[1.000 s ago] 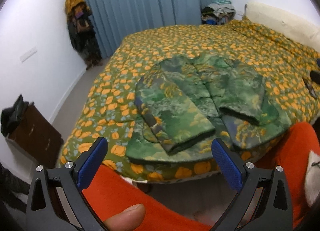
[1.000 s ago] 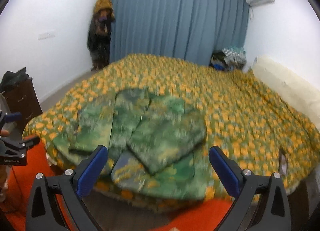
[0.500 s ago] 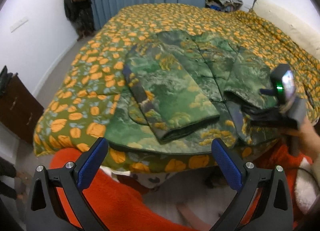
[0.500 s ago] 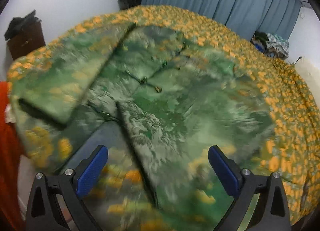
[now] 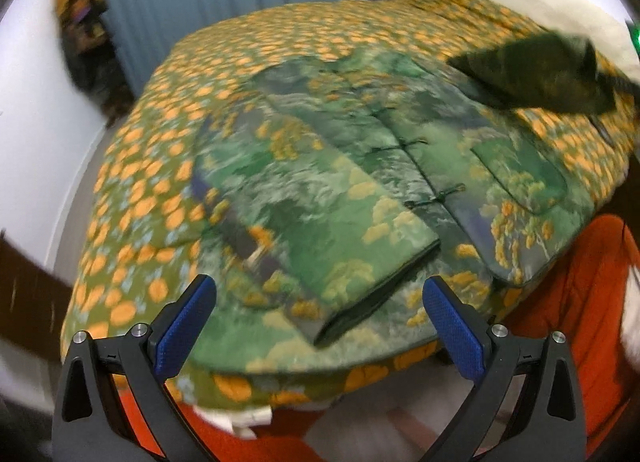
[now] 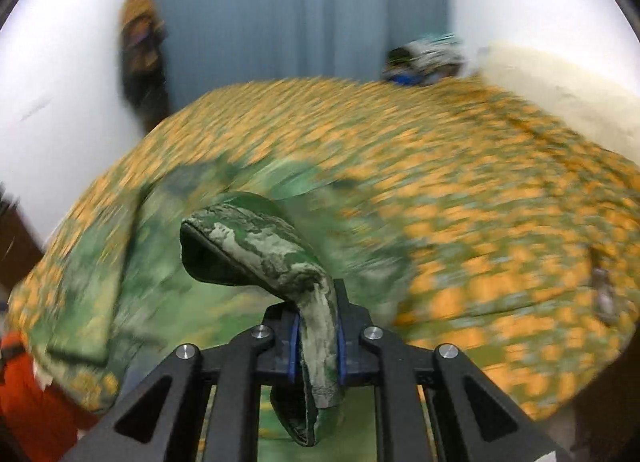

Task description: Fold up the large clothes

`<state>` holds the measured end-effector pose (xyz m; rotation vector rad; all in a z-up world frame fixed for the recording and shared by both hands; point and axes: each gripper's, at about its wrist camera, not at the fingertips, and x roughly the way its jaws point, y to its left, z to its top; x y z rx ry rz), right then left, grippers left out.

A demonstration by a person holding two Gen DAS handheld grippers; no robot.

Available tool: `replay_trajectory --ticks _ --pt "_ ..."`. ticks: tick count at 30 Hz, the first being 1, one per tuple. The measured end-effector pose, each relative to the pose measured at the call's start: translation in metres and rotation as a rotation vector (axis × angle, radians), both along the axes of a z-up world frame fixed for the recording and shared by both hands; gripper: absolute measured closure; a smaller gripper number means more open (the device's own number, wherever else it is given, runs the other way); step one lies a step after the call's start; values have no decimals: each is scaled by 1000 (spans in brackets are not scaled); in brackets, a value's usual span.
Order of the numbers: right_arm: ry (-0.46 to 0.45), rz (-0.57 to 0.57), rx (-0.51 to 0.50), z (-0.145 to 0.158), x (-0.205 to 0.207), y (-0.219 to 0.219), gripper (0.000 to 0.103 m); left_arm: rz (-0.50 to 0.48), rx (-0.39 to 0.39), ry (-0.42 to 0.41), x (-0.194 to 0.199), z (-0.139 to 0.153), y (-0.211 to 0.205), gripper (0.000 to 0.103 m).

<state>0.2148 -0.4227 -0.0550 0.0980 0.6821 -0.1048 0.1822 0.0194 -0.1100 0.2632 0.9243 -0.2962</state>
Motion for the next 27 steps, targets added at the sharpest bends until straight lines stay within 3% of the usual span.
replay_trajectory --ticks 3,6,8,9,10,15,17,19,20,22,27 --pt "11 -159 -28 -3 2 -64 89 -105 17 39 15 -13 -13 0" --pt "87 -307 -78 -34 9 -120 88 -197 57 86 26 -33 -25 0" --pt "210 -420 -114 -65 18 -150 73 -235 102 100 30 -46 -30 0" --pt "239 -470 -123 -74 14 -157 56 -239 122 103 33 -52 -30 0" --pt "243 -504 -97 -81 6 -160 52 -236 140 108 37 -58 -29 0" --pt "178 -411 39 -88 -31 -111 52 -224 118 158 52 -77 -19 1" --pt "138 -344 63 -89 -41 -83 52 -238 84 173 54 -79 -15 23" --pt "97 -266 77 -85 -52 -44 50 -256 20 205 55 -73 -13 75" --pt "75 -226 81 -84 -55 -22 49 -255 4 204 55 -69 -10 87" --pt "42 -173 95 -83 -61 8 48 -229 -42 172 55 -46 -1 96" --pt "-7 -49 137 -76 -63 67 48 -42 -248 35 66 38 72 96"
